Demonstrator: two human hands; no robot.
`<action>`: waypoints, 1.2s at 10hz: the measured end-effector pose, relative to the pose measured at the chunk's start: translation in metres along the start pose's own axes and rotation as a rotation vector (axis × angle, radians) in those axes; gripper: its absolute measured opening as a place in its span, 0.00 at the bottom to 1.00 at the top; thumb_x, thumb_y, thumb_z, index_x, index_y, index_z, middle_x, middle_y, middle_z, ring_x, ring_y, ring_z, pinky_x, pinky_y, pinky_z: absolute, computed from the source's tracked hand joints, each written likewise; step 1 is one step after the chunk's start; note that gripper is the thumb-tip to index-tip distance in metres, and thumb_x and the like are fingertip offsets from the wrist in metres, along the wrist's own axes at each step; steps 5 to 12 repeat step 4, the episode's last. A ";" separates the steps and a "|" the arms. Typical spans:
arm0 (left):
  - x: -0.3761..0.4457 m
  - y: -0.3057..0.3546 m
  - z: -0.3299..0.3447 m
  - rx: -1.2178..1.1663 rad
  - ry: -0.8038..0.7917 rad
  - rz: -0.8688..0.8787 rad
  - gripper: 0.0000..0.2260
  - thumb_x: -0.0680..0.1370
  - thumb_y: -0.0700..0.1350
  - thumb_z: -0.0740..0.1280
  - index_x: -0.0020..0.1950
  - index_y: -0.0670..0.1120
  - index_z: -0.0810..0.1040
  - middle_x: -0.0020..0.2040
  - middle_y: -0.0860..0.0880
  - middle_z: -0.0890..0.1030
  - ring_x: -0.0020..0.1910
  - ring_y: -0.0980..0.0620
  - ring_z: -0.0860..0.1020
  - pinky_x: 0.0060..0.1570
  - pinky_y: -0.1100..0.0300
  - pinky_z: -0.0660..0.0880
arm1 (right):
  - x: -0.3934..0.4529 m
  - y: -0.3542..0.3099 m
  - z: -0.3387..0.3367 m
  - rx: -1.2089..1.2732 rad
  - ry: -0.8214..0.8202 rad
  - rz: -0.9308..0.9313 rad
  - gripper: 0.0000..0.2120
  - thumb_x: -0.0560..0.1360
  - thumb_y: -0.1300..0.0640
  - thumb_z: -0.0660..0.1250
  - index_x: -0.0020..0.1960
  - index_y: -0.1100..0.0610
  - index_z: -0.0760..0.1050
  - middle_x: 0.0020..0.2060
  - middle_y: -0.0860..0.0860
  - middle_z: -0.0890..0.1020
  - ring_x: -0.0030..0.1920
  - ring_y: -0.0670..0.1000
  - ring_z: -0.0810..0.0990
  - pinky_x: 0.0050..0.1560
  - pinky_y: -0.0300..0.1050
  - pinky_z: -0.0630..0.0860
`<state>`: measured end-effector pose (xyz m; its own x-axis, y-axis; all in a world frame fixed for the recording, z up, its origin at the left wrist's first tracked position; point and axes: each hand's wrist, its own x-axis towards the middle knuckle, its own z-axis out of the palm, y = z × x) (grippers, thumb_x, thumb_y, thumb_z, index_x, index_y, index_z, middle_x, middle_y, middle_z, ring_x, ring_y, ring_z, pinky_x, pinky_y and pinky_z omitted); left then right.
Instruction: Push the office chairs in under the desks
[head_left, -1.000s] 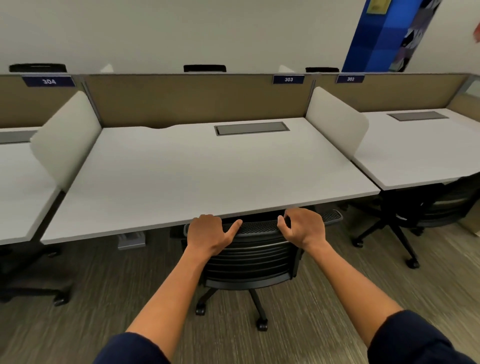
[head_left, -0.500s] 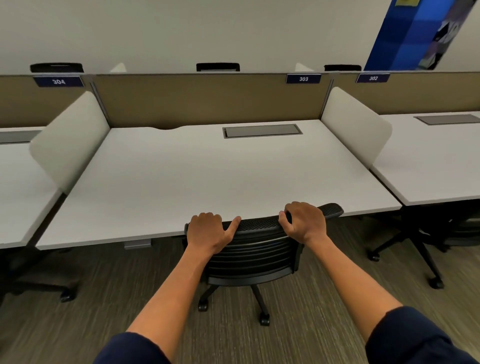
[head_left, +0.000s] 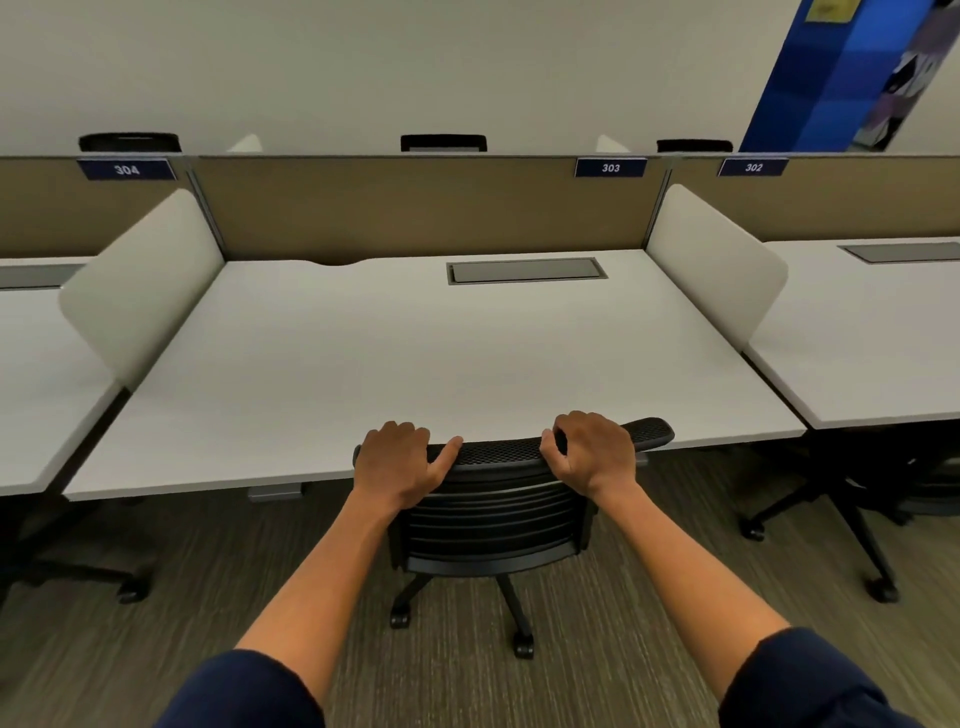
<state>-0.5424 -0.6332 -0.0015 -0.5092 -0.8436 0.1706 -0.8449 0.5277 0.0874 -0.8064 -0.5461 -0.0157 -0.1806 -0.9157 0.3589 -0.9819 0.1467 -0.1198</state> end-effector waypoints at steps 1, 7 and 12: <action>-0.006 -0.003 0.001 0.025 -0.051 -0.037 0.42 0.75 0.72 0.39 0.67 0.46 0.76 0.64 0.45 0.79 0.67 0.43 0.73 0.69 0.44 0.67 | 0.000 0.000 -0.002 0.007 -0.021 0.003 0.32 0.76 0.36 0.46 0.46 0.55 0.82 0.39 0.51 0.83 0.39 0.54 0.80 0.34 0.44 0.70; -0.063 -0.029 -0.018 -0.005 -0.023 -0.122 0.46 0.72 0.75 0.32 0.83 0.49 0.47 0.83 0.45 0.47 0.82 0.46 0.42 0.78 0.41 0.40 | -0.002 -0.069 -0.007 -0.004 -0.071 -0.129 0.40 0.78 0.29 0.47 0.76 0.56 0.68 0.71 0.57 0.75 0.70 0.60 0.73 0.67 0.59 0.73; -0.063 -0.029 -0.018 -0.005 -0.023 -0.122 0.46 0.72 0.75 0.32 0.83 0.49 0.47 0.83 0.45 0.47 0.82 0.46 0.42 0.78 0.41 0.40 | -0.002 -0.069 -0.007 -0.004 -0.071 -0.129 0.40 0.78 0.29 0.47 0.76 0.56 0.68 0.71 0.57 0.75 0.70 0.60 0.73 0.67 0.59 0.73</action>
